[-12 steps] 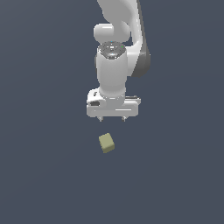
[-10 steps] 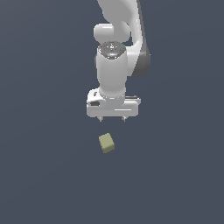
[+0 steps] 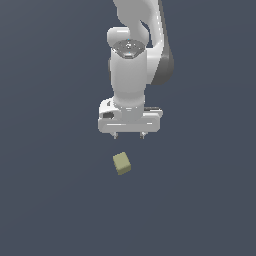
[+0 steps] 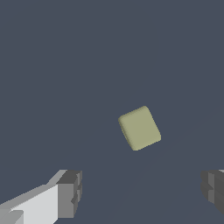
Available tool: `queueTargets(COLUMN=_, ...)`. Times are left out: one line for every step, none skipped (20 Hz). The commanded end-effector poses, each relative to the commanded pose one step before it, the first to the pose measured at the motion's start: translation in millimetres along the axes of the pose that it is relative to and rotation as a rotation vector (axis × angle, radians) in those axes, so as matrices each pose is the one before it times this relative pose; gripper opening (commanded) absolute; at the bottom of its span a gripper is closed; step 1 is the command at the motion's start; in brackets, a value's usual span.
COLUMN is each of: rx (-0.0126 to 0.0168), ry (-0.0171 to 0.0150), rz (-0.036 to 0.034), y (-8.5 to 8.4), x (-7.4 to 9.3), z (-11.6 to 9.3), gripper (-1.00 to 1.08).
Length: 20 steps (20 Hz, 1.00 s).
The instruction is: Pick up the object and move it to a goal position.
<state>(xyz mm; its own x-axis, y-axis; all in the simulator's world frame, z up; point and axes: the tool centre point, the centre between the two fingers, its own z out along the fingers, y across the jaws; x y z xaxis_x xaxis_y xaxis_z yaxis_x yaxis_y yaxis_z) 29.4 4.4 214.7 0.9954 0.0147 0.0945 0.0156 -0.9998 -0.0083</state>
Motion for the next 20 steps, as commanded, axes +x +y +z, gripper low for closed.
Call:
queueTargets(rx=-0.00018, ry=-0.00035, rz=-0.00091, y=0.16, x=0.03, z=0.42, gripper=1.00)
queueTargets(rx=-0.00018, ry=-0.00092, rz=-0.00251, y=0.18, x=0.10, z=0.80, gripper=1.00)
queueTargets(rx=-0.00030, ry=-0.00076, rz=-0.00376, y=0.30, x=0.31, z=0.95, gripper=1.00)
queueTargets(rx=-0.00041, ry=-0.00092, rz=-0.00511, y=0.39, x=0.46, z=1.25, gripper=1.00)
queueTargets(rx=-0.00049, ry=-0.00129, rz=-0.00644, y=0.52, x=0.54, z=1.63, gripper=1.00)
queueTargets(rx=-0.00055, ry=-0.00176, rz=-0.00784, y=0.59, x=0.59, z=2.05, gripper=1.00)
queueTargets(rx=-0.00059, ry=-0.00215, rz=-0.00910, y=0.75, x=0.64, z=2.45, gripper=1.00)
queueTargets(rx=-0.00061, ry=-0.00253, rz=-0.01042, y=0.82, x=0.70, z=2.83, gripper=1.00)
queueTargets(rx=-0.00061, ry=-0.00280, rz=-0.01159, y=0.95, x=0.77, z=3.16, gripper=1.00)
queueTargets(rx=-0.00060, ry=-0.00305, rz=-0.01288, y=1.05, x=0.84, z=3.50, gripper=1.00)
queueTargets(rx=-0.00057, ry=-0.00331, rz=-0.01414, y=1.18, x=0.90, z=3.84, gripper=1.00)
queueTargets(rx=-0.00050, ry=-0.00363, rz=-0.01544, y=1.28, x=0.95, z=4.22, gripper=1.00)
queueTargets(rx=-0.00039, ry=-0.00396, rz=-0.01673, y=1.42, x=0.97, z=4.62, gripper=1.00)
queueTargets(rx=-0.00025, ry=-0.00426, rz=-0.01804, y=1.54, x=0.99, z=5.01, gripper=1.00)
queueTargets(rx=-0.00008, ry=-0.00454, rz=-0.01934, y=1.67, x=1.01, z=5.41, gripper=1.00)
queueTargets(rx=0.00013, ry=-0.00482, rz=-0.02065, y=1.79, x=1.00, z=5.81, gripper=1.00)
queueTargets(rx=0.00038, ry=-0.00510, rz=-0.02195, y=1.92, x=0.98, z=6.23, gripper=1.00)
queueTargets(rx=0.00067, ry=-0.00528, rz=-0.02298, y=2.03, x=0.93, z=6.57, gripper=1.00)
queueTargets(rx=0.00090, ry=-0.00501, rz=-0.02205, y=1.96, x=0.80, z=6.36, gripper=1.00)
queueTargets(rx=0.00106, ry=-0.00464, rz=-0.02066, y=1.85, x=0.67, z=6.00, gripper=1.00)
